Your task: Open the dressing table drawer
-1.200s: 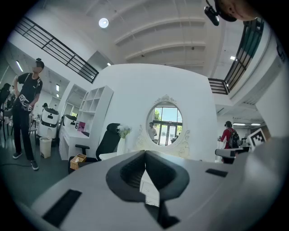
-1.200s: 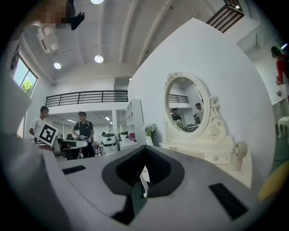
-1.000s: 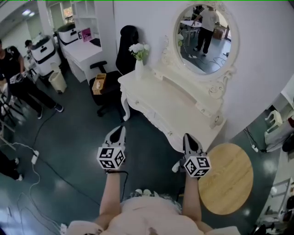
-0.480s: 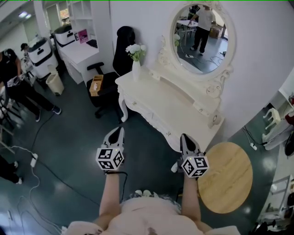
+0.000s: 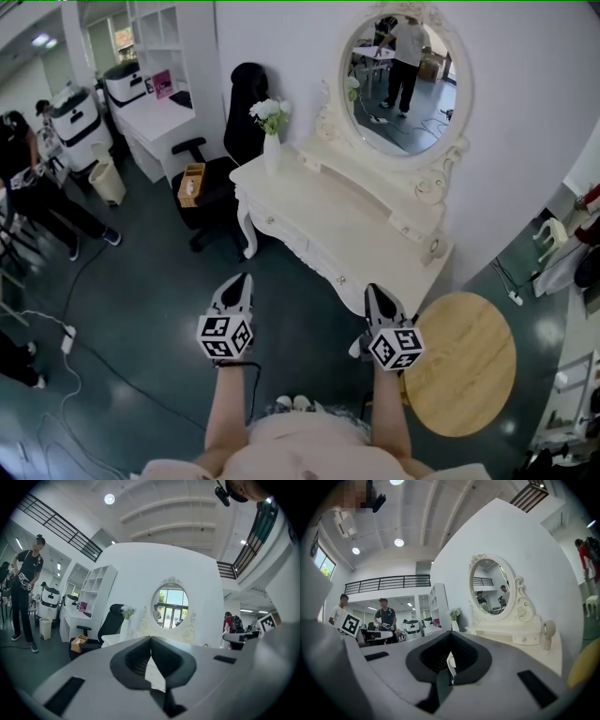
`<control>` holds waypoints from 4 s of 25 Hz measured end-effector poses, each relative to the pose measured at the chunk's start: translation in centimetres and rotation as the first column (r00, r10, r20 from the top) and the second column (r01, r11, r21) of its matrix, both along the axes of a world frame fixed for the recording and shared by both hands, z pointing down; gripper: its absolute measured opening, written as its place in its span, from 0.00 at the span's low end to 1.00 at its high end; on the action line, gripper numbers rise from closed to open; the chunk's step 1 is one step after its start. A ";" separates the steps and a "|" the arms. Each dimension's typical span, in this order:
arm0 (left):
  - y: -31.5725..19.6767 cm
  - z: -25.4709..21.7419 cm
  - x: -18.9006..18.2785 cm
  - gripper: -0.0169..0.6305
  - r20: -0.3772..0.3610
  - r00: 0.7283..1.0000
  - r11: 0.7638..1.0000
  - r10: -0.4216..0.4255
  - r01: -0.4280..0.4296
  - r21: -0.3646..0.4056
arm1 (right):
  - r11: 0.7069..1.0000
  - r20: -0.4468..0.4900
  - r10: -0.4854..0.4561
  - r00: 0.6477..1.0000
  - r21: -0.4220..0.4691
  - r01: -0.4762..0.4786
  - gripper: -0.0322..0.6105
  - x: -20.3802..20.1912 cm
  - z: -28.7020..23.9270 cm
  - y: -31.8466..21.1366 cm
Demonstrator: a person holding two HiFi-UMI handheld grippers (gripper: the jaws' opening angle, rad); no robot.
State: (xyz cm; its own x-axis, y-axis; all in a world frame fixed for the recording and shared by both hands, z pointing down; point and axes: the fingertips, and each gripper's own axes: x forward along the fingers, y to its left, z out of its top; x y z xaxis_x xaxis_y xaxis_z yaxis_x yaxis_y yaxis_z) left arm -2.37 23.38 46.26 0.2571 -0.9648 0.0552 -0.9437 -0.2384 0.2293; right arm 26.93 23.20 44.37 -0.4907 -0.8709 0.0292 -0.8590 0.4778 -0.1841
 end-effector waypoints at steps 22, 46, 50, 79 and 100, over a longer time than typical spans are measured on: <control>-0.6 0.5 -2.4 0.07 0.003 1.000 1.000 0.011 -0.011 -0.004 | 0.998 0.042 0.049 0.998 0.036 -0.051 0.72 -1.7 -1.0 -1.7; -9.8 2.5 -8.4 0.07 0.019 0.999 0.999 -0.036 0.036 0.000 | 0.999 0.053 0.019 0.998 0.049 -0.021 0.72 -6.7 0.6 -12.7; -14.4 3.6 -10.2 0.07 0.038 0.998 0.999 -0.046 0.046 -0.019 | 0.999 0.066 0.011 0.998 0.041 -0.013 0.72 -8.5 1.6 -18.6; -50.5 3.1 -14.1 0.07 0.035 0.997 0.995 0.064 -0.061 -0.073 | 0.995 0.008 0.064 0.998 -0.082 -0.063 0.67 -17.3 4.5 -52.1; -56.3 9.5 -15.6 0.07 -0.023 0.994 0.972 0.110 -0.112 -0.207 | 0.916 -0.091 0.255 0.963 -0.298 -0.270 0.46 -21.1 14.2 -63.5</control>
State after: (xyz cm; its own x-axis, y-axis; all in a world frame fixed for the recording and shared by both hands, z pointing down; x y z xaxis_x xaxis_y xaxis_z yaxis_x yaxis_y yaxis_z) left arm -17.93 -32.90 55.75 0.3639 -0.8979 0.2478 -0.9110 -0.2876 0.2957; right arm 5.84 -40.33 58.54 -0.2368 -0.9131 0.3319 -0.9575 0.1615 -0.2389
